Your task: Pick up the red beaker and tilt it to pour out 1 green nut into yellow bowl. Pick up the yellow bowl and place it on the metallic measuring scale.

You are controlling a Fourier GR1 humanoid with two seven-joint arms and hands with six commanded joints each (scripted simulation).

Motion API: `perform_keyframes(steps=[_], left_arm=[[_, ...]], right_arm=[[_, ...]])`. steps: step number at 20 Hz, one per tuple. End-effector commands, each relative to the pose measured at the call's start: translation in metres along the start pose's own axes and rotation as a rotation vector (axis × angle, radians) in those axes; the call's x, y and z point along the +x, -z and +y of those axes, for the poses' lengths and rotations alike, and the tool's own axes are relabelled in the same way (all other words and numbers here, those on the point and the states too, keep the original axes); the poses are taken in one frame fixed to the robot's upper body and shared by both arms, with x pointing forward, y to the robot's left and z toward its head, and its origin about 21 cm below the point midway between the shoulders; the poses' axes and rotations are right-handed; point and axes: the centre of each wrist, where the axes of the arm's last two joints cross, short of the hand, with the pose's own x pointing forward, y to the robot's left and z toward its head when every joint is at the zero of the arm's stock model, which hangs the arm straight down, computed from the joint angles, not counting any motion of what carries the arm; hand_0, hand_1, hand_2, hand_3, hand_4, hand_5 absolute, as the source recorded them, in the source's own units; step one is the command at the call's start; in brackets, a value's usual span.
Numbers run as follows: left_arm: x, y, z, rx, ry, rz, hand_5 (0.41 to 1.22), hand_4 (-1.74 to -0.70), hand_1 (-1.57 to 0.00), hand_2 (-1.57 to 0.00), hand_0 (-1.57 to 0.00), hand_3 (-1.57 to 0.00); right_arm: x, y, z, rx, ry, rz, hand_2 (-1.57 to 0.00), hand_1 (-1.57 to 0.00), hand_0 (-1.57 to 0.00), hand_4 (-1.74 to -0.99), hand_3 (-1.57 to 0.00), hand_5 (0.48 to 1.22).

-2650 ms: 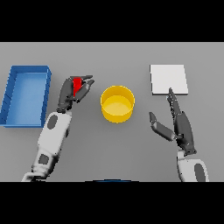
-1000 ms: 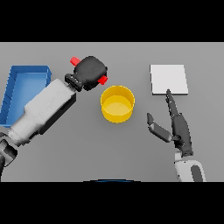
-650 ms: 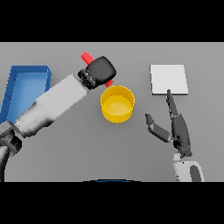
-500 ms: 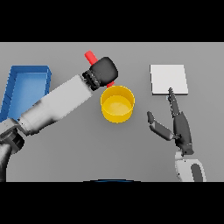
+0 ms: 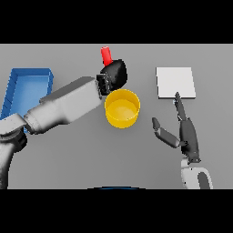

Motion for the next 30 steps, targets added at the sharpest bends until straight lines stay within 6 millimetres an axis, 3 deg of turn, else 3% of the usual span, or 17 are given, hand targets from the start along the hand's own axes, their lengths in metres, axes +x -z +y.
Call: perform_keyframes(steps=[1, 7, 10, 13, 15, 17, 21, 23, 26, 28, 30], left_arm=[[0.000, 0.002, 0.001, -0.006, 0.032, 0.001, 1.221, -1.73, -1.57, -1.57, -1.57, -1.57], [0.012, 0.008, 0.021, -0.010, 0.176, -0.020, 1.221, -1.72, -1.57, -1.57, -1.57, -1.57], [-0.003, 0.006, 0.032, -0.006, 0.232, -0.022, 1.221, -1.72, -1.57, -1.57, -1.57, -1.57], [-0.039, -0.002, 0.045, -0.003, 0.265, 0.045, 1.221, -1.72, -1.57, -1.57, -1.57, -1.57], [-0.074, -0.014, 0.054, 0.001, 0.275, 0.116, 1.221, -1.73, -1.57, -1.57, -1.57, -1.57], [-0.111, -0.028, 0.059, 0.026, 0.221, 0.195, 1.221, -1.73, -1.57, -1.57, -1.57, -1.18], [-0.185, -0.063, 0.054, 0.065, -0.098, 0.451, 1.221, -1.73, -1.57, -1.57, -1.57, -1.41], [-0.215, -0.086, 0.030, 0.118, -0.399, 0.551, 1.221, -1.73, -1.57, -1.57, -1.57, -1.47], [-0.242, -0.117, -0.018, 0.194, -0.802, 0.716, 1.221, -1.74, -1.57, -1.57, -1.57, -1.40], [-0.251, -0.137, -0.055, 0.242, -1.007, 0.810, 1.221, -1.74, -1.57, -1.57, -1.57, -1.43], [-0.247, -0.148, -0.095, 0.269, -1.208, 0.888, 1.221, -1.74, -1.57, -1.57, -1.57, -1.48]], right_arm=[[0.003, 0.002, -0.002, -0.003, -0.010, 0.002, 0.00, 0.00, 0.00, -1.153, 0.00, 0.627], [-0.001, -0.002, 0.000, -0.007, -0.016, 0.006, 0.00, 0.00, 0.00, -1.154, 0.00, 0.634], [-0.002, 0.002, -0.003, -0.005, -0.003, 0.011, 0.00, 0.00, 0.00, -1.152, 0.00, 0.635], [0.000, 0.002, -0.003, 0.002, 0.009, -0.021, 0.00, 0.00, 0.00, -1.147, 0.00, 0.642], [-0.003, 0.005, -0.001, 0.010, -0.001, -0.020, 0.00, 0.00, 0.00, -1.154, 0.00, 0.654], [-0.001, 0.003, -0.001, 0.015, -0.010, -0.039, 0.00, 0.00, 0.00, -1.160, 0.00, 0.660], [0.001, 0.003, 0.001, 0.027, 0.011, -0.044, 0.00, 0.00, 0.00, -1.156, 0.00, 0.658], [0.000, 0.006, 0.001, 0.010, -0.030, -0.021, 0.00, 0.00, 0.00, -1.146, 0.00, 0.641], [-0.001, 0.006, 0.008, 0.017, -0.046, -0.034, 0.00, 0.00, 0.00, -1.142, 0.00, 0.630], [0.001, 0.011, 0.008, 0.023, 0.008, -0.047, 0.00, 0.00, 0.00, -1.110, 0.00, 0.623], [-0.001, 0.012, 0.008, 0.035, 0.057, -0.045, 0.00, 0.00, 0.00, -1.083, 0.00, 0.625]])
